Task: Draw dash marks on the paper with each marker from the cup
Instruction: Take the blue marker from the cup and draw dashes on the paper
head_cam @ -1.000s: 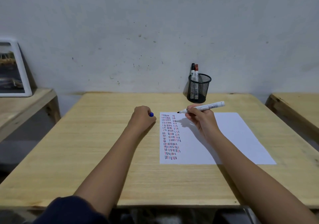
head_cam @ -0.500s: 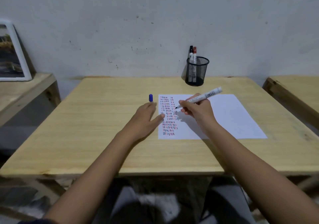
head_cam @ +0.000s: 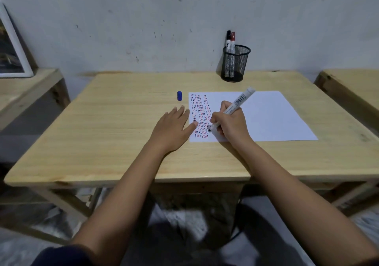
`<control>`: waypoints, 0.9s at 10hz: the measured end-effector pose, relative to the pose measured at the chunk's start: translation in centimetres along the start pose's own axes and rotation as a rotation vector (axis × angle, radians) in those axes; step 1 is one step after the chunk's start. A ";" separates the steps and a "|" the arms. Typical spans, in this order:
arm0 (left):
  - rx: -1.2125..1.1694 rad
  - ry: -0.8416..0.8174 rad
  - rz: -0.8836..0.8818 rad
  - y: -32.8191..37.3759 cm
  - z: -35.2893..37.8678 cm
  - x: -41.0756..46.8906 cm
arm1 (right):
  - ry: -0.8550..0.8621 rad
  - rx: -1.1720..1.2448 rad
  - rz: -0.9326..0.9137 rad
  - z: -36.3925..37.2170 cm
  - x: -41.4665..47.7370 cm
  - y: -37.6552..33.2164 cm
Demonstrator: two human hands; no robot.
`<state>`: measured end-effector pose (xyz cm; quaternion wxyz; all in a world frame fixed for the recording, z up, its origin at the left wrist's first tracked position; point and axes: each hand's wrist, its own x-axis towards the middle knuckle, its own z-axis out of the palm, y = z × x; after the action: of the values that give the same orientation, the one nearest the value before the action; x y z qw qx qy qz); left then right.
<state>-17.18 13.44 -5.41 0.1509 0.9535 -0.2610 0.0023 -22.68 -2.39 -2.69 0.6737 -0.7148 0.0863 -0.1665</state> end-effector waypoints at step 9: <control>-0.215 0.122 -0.039 -0.1 -0.3 0.1 | 0.034 0.216 0.094 -1.3 0.8 -0.9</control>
<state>-17.05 13.55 -5.14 0.2677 0.9348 -0.2317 0.0293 -22.52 -3.81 -1.70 0.7522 -0.6304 0.1126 -0.1553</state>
